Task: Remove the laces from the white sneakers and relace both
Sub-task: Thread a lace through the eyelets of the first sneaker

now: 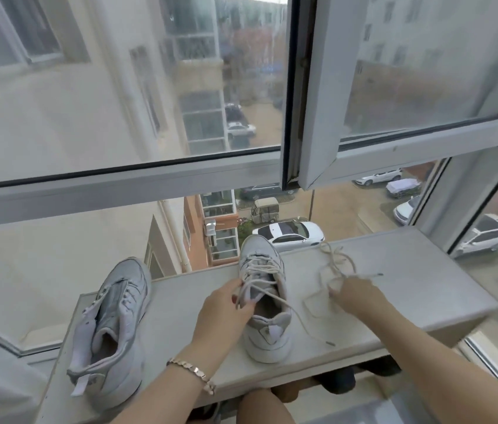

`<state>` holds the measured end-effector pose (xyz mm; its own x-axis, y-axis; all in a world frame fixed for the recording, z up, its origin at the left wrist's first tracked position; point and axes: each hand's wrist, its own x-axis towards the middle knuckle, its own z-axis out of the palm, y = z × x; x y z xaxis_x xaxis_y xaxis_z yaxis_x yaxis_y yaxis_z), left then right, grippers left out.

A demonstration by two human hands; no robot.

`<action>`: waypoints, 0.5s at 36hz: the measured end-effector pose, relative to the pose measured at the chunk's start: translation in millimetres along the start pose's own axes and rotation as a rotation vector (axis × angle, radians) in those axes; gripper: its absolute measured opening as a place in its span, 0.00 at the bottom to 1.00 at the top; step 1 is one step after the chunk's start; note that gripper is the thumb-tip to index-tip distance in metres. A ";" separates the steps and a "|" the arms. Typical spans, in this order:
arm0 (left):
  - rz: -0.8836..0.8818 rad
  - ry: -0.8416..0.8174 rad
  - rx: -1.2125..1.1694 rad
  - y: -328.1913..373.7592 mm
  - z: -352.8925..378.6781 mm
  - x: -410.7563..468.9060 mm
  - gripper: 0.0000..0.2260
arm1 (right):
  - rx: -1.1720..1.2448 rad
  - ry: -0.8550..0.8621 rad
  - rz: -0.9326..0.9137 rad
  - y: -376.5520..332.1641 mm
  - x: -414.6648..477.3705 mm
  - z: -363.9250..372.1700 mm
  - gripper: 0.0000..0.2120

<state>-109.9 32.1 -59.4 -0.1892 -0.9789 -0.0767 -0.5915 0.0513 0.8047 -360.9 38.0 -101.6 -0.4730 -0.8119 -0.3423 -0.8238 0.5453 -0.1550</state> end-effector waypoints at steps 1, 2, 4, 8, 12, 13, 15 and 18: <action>0.009 0.006 0.004 0.4 0.7 0.0 0.12 | 0.008 0.009 -0.018 0.0 1.3 4.2 0.15; 0.017 0.010 0.009 0.5 1.4 0.1 0.12 | 0.031 0.021 -0.024 -1.2 0.5 5.0 0.15; 0.018 0.012 -0.002 0.9 2.9 0.9 0.11 | 0.143 0.021 -0.039 -4.3 -3.9 -0.1 0.14; 0.057 -0.036 0.008 7.1 8.0 2.5 0.11 | 0.508 0.237 -0.158 -12.2 -28.4 -34.0 0.14; 0.076 -0.115 0.133 27.0 4.9 1.4 0.15 | 0.581 0.392 -0.546 -28.3 -74.3 -83.7 0.17; 0.081 -0.082 0.174 32.9 0.0 2.4 0.19 | 0.578 0.352 -0.649 -34.1 -87.4 -95.6 0.17; 0.166 -0.035 0.077 48.0 -15.0 3.0 0.25 | 0.562 0.267 -0.808 -48.0 -110.1 -117.9 0.18; 0.314 -0.198 -0.320 75.7 -46.7 -3.7 0.27 | 0.634 0.164 -0.956 -76.8 -136.3 -138.6 0.17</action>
<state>-117.4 30.4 29.3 -0.4837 -0.8679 0.1128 -0.2174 0.2440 0.9451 -276.4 77.9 85.4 0.1855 -0.9412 0.2823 -0.5843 -0.3366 -0.7385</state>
